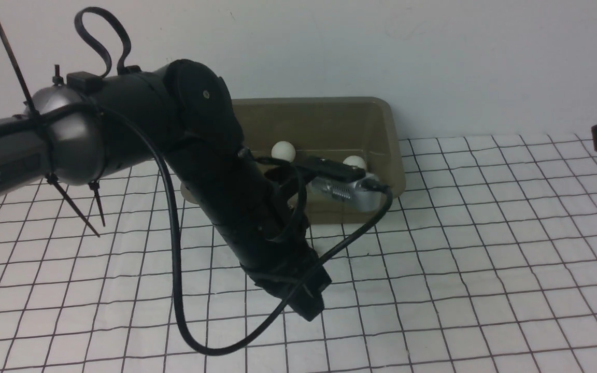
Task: Put the table tennis balls into the box on the white checkered tablecloth.
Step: 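Reach for and grasp a ping pong ball on the table beside the basket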
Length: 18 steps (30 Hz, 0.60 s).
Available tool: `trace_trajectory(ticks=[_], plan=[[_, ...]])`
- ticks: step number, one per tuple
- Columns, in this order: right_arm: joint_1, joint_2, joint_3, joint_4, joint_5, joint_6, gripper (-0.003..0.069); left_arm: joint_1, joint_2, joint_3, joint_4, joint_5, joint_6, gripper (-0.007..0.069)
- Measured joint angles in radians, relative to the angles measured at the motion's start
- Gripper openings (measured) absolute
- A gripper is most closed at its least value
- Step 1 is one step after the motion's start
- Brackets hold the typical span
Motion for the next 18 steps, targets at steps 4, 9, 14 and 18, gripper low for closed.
trace_trajectory(ticks=[4, 9, 14, 18], plan=[[0.000, 0.000, 0.000, 0.000, 0.000, 0.000, 0.0335, 0.000, 0.005, 0.000, 0.008, -0.044, 0.003, 0.0062], [0.000, 0.000, 0.000, 0.000, 0.000, 0.000, 0.0335, 0.000, 0.029, 0.000, 0.007, -0.123, 0.005, 0.0102], [0.000, 0.000, 0.000, 0.000, 0.000, 0.000, 0.0335, 0.000, 0.082, -0.001, 0.009, -0.143, -0.031, 0.0109], [0.000, 0.000, 0.000, 0.000, 0.000, 0.000, 0.0335, 0.000, 0.123, -0.001, 0.075, -0.164, -0.121, 0.0162]])
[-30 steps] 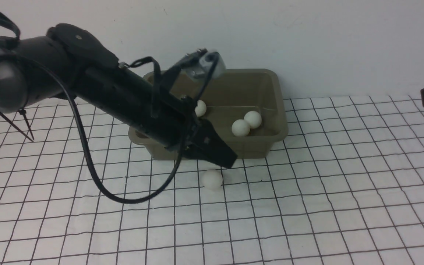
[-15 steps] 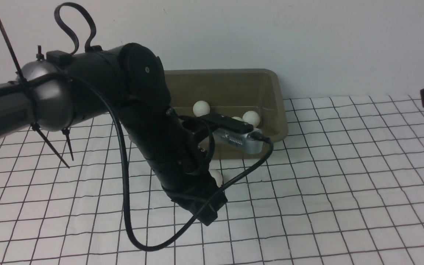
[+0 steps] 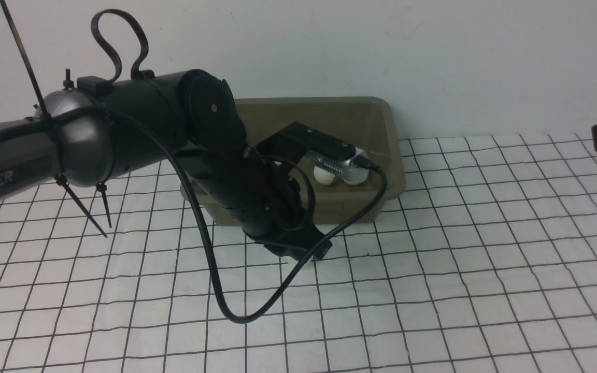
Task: Put the table tennis balls into the box on the white checkered tablecloth.
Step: 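Reach for and grasp a ping pong ball on the table beside the basket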
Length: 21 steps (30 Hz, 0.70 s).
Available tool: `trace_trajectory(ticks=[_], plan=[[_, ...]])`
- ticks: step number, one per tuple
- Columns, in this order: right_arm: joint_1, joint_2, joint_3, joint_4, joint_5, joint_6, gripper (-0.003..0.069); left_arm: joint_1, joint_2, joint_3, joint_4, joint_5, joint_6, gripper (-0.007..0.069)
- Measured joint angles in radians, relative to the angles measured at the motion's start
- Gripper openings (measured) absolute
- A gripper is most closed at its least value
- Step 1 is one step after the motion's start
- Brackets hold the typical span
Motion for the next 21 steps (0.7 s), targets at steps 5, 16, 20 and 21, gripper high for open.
trace_trajectory(ticks=[5, 16, 20, 21], plan=[[0.000, 0.000, 0.000, 0.000, -0.001, 0.000, 0.0335, 0.000, 0.023, 0.000, 0.118, -0.043, -0.180, 0.0346], [0.000, 0.000, 0.000, 0.000, -0.022, 0.000, 0.0335, -0.001, 0.031, 0.000, 0.076, -0.163, -0.277, 0.0490], [0.000, 0.000, 0.000, 0.000, -0.023, 0.000, 0.0335, -0.002, 0.066, 0.000, 0.051, -0.213, -0.278, 0.0490], [0.000, 0.000, 0.000, 0.000, -0.023, 0.000, 0.0335, -0.002, 0.075, 0.000, 0.050, -0.215, -0.278, 0.0490]])
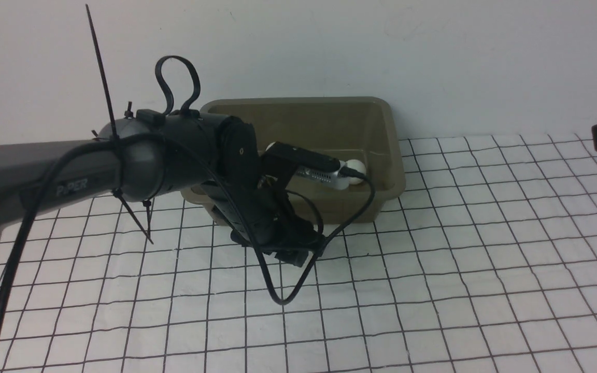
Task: Put the table tennis balls into the box on the white checkered tablecloth.
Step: 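Reach for and grasp a ping pong ball on the table beside the basket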
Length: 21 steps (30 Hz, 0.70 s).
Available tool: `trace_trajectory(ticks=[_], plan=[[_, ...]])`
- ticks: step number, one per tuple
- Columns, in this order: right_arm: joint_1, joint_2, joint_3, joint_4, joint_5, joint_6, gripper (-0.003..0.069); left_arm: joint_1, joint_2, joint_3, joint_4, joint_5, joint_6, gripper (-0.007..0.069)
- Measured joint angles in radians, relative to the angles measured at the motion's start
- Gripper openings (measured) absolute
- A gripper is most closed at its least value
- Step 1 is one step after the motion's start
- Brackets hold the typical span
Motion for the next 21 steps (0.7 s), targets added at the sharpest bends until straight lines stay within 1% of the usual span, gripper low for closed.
trace_trajectory(ticks=[9, 11, 12, 14, 15, 21], plan=[[0.000, 0.000, 0.000, 0.000, 0.000, 0.000, 0.0335, 0.000, 0.044, 0.000, -0.003, -0.073, 0.000, 0.0487], [0.000, 0.000, 0.000, 0.000, 0.000, 0.000, 0.0335, 0.000, 0.056, 0.000, -0.003, -0.072, 0.000, 0.0467], [0.000, 0.000, 0.000, 0.000, 0.000, 0.000, 0.0335, 0.000, 0.060, 0.000, -0.001, -0.067, 0.000, 0.0444], [0.000, 0.000, 0.000, 0.000, 0.000, 0.000, 0.0335, -0.001, 0.061, 0.000, 0.010, -0.048, 0.000, 0.0371], [0.000, 0.000, 0.000, 0.000, 0.000, 0.000, 0.0335, -0.001, 0.061, 0.000, 0.016, -0.045, 0.000, 0.0351], [0.000, 0.000, 0.000, -0.001, 0.000, 0.000, 0.0335, -0.001, 0.060, -0.003, 0.054, -0.020, 0.000, 0.0352]])
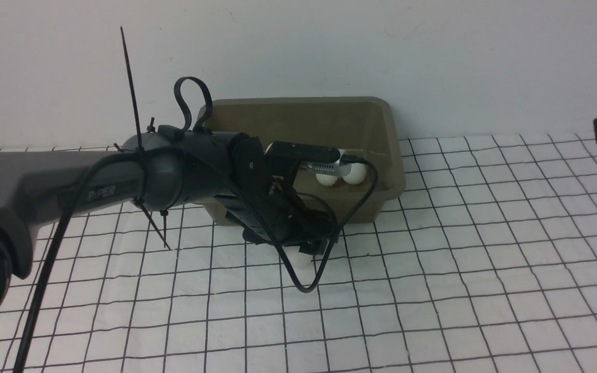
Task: Put the table tennis balls into the box on the white checkered tablecloth.
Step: 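Reach for and grasp a ping pong ball on the table beside the basket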
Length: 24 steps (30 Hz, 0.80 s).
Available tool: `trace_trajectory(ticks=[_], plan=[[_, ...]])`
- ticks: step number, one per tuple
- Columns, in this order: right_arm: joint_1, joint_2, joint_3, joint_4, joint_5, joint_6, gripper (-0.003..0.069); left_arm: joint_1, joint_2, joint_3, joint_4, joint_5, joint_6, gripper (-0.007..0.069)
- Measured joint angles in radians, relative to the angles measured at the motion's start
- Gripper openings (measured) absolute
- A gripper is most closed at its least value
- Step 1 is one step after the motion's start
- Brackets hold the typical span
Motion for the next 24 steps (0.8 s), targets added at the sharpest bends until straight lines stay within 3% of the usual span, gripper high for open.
trace_trajectory(ticks=[4, 8, 12, 24], plan=[[0.000, 0.000, 0.000, 0.000, 0.000, 0.000, 0.0335, -0.016, -0.029, 0.000, -0.006, 0.047, 0.046, 0.0352], [0.000, 0.000, 0.000, 0.000, -0.003, 0.000, 0.0335, -0.062, -0.112, 0.000, -0.074, 0.044, 0.216, 0.0352], [0.000, 0.000, 0.000, 0.000, -0.003, 0.000, 0.0335, -0.074, -0.173, 0.000, -0.162, -0.058, 0.342, 0.0352], [0.000, 0.000, 0.000, 0.001, 0.008, 0.000, 0.0335, 0.113, -0.110, 0.000, -0.188, -0.453, 0.515, 0.0352]])
